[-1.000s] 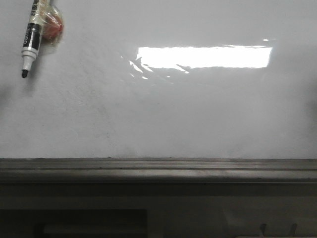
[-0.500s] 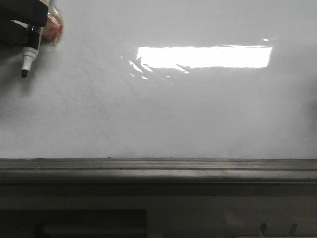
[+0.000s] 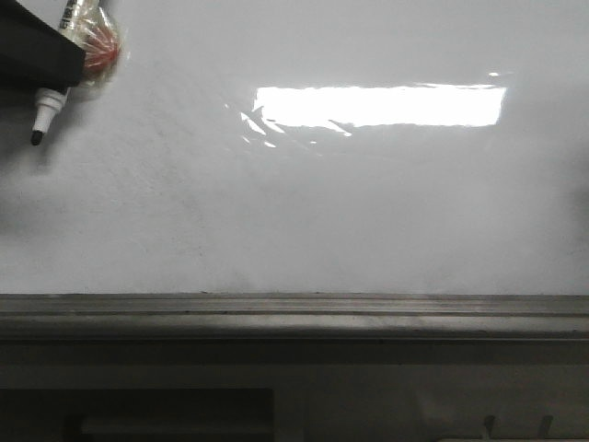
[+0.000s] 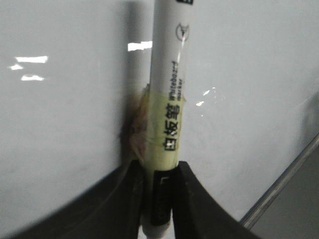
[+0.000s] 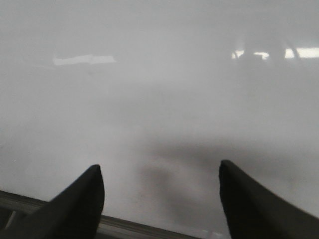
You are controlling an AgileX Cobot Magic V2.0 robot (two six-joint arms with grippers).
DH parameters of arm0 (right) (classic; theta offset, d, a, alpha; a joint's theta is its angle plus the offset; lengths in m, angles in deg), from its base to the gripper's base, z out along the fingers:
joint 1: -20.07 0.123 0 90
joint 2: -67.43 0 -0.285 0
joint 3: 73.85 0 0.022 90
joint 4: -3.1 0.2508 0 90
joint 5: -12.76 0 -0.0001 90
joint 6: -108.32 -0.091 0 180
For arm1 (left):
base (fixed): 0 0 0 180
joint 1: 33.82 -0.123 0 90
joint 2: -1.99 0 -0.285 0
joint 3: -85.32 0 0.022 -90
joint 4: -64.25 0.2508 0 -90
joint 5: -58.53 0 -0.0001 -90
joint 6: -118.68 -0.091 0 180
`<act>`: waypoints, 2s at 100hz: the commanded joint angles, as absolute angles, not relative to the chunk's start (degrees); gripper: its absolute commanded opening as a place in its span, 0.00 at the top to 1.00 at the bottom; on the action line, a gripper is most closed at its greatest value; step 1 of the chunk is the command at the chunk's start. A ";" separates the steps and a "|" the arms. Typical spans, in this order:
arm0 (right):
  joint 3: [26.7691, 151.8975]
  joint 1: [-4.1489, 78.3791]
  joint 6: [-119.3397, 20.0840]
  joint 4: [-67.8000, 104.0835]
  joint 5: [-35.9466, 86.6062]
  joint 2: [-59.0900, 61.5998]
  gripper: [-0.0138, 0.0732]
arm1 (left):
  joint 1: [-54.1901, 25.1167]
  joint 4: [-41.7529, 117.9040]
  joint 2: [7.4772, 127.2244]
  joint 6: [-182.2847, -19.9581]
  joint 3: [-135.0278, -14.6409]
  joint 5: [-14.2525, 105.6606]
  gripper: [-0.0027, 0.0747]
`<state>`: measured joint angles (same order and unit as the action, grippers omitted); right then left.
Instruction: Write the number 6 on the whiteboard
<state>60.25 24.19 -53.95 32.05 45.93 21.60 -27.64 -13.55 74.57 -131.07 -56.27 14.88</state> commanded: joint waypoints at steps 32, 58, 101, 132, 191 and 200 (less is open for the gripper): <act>71.13 24.25 -22.15 66.26 63.05 10.27 0.33 | -16.29 1.88 69.46 -134.76 -61.62 9.59 0.99; 83.85 27.24 -18.80 71.04 80.40 -4.73 0.33 | 1.19 13.08 69.58 -127.39 -61.62 23.80 0.99; 92.04 41.20 -19.04 64.09 76.36 -13.34 0.33 | 7.13 12.15 72.59 -126.21 -61.70 31.06 0.99; 92.04 45.85 -19.04 64.09 71.68 -16.32 0.33 | 7.49 12.77 72.59 -126.21 -62.20 31.01 0.99; 92.04 45.88 -18.35 64.19 71.48 -16.88 0.91 | 7.49 13.33 72.59 -126.70 -62.20 30.20 0.94; 92.04 45.88 -18.10 64.19 71.35 -16.88 0.91 | 7.39 13.33 72.26 -126.83 -62.66 29.96 0.78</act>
<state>90.18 45.86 -19.21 60.03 70.71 -18.35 7.00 15.19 73.37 -126.74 -60.17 28.74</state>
